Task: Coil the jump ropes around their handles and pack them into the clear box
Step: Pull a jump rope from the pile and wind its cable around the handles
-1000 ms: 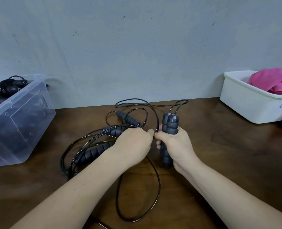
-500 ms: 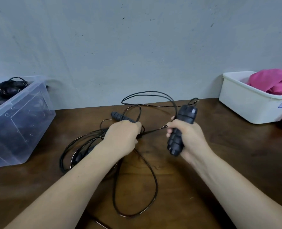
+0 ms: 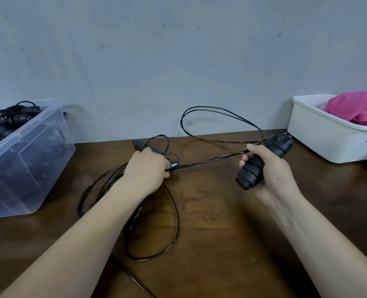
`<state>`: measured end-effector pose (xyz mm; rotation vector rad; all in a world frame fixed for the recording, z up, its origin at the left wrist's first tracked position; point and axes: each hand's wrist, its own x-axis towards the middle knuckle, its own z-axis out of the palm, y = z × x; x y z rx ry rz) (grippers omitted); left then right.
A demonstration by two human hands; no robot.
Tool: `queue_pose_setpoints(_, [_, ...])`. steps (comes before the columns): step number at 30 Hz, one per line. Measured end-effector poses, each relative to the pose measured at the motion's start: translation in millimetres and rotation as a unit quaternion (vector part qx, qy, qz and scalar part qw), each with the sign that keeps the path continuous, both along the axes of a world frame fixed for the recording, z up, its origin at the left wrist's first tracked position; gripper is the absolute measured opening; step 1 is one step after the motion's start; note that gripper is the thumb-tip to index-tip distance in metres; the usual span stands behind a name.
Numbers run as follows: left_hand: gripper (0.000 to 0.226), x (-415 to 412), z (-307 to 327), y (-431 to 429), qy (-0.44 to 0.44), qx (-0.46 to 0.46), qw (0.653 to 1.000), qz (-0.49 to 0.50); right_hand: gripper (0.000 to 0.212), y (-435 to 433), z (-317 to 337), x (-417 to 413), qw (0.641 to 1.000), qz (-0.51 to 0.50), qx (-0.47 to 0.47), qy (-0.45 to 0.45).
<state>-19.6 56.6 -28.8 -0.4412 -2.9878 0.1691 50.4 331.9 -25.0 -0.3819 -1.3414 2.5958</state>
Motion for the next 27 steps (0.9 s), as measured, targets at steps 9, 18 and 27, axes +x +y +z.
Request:
queue_pose_setpoints(9, [0.025,21,11,20,0.057,0.030,0.997,-0.032,0.056,-46,-10,11,0.991,0.107,-0.044,-0.062])
queue_pose_setpoints(18, [0.041,23,1,27,0.052,0.057,0.997,0.022,0.023,-45,-16,10,0.992,0.120,0.022,-0.020])
queue_pose_setpoints(27, [0.020,39,-17,52,0.046,-0.064,0.994,-0.078,0.030,-78,-43,12,0.982,0.073,0.167,-0.043])
